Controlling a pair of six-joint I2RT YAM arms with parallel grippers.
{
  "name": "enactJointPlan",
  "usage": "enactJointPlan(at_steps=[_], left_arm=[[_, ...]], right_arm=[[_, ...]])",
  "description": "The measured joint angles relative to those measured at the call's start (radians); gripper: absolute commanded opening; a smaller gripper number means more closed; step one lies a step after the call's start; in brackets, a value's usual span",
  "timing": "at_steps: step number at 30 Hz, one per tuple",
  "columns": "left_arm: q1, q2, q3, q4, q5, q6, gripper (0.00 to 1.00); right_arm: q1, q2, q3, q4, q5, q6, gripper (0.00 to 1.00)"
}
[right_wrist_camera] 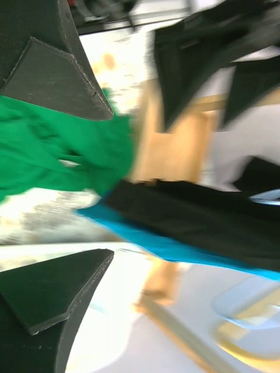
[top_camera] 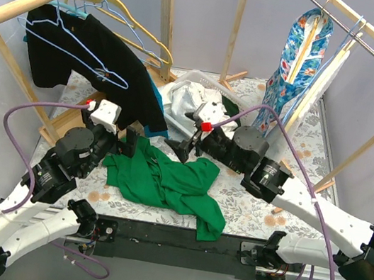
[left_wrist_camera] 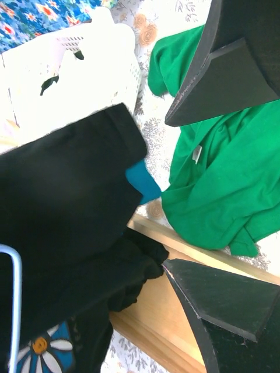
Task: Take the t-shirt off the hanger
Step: Place the hanger at the clothesline, then pick up the T-shirt and place it in the bin.
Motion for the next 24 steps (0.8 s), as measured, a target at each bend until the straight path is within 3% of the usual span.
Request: enactJointPlan(at_steps=[9, 24], left_arm=[[0.000, 0.017, 0.000, 0.056, -0.021, -0.023, 0.98], [0.000, -0.026, 0.050, 0.065, -0.121, -0.050, 0.98]], right_arm=[[0.003, 0.061, -0.248, -0.097, 0.017, 0.073, 0.96], [0.089, 0.465, -0.225, -0.034, -0.064, 0.116, 0.96]])
